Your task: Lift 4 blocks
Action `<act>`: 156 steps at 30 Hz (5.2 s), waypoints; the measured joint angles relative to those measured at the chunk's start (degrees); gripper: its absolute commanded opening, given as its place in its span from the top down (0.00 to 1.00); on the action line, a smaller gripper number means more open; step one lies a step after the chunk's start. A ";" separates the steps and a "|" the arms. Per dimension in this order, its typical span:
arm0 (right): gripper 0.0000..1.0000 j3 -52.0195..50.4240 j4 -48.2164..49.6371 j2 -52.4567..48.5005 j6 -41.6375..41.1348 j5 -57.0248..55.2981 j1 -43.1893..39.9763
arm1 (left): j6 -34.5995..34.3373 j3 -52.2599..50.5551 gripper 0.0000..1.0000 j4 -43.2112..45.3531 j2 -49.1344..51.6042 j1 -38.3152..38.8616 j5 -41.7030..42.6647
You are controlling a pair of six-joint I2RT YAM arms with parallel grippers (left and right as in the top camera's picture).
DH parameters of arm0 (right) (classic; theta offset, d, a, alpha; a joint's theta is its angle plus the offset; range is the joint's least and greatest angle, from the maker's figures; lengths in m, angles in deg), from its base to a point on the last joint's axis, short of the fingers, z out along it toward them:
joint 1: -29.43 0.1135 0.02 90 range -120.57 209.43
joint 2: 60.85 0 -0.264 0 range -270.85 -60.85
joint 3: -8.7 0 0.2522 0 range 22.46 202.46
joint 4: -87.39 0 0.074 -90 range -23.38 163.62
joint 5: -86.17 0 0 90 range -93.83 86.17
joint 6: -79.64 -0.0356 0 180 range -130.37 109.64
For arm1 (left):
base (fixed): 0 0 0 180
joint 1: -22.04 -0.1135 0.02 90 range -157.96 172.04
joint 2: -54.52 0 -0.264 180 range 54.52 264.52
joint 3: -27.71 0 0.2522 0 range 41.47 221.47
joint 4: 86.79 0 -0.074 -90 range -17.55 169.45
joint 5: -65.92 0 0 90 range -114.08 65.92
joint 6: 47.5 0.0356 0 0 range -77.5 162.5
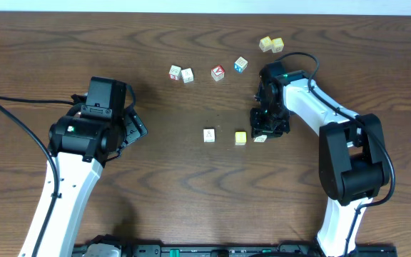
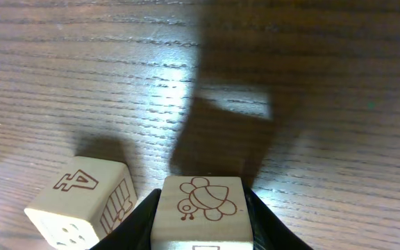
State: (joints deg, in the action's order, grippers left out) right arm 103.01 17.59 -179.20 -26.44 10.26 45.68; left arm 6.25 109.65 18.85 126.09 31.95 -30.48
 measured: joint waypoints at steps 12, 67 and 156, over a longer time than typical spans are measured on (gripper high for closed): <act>0.53 0.00 0.02 0.00 -0.22 1.81 1.01 | -0.02 0.00 0.13 0.00 0.00 0.00 0.00; 0.95 3.63 2.27 -0.11 -12.83 -13.90 20.31 | 0.00 0.00 0.13 0.00 0.00 0.00 0.00; 0.49 22.38 -14.97 -0.15 -9.11 -16.04 -4.22 | -0.02 0.00 0.13 0.00 0.00 0.00 0.00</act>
State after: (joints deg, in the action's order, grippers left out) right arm 125.39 2.62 -179.35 -35.55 -5.79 41.46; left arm 6.23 109.65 18.85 126.09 31.95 -30.48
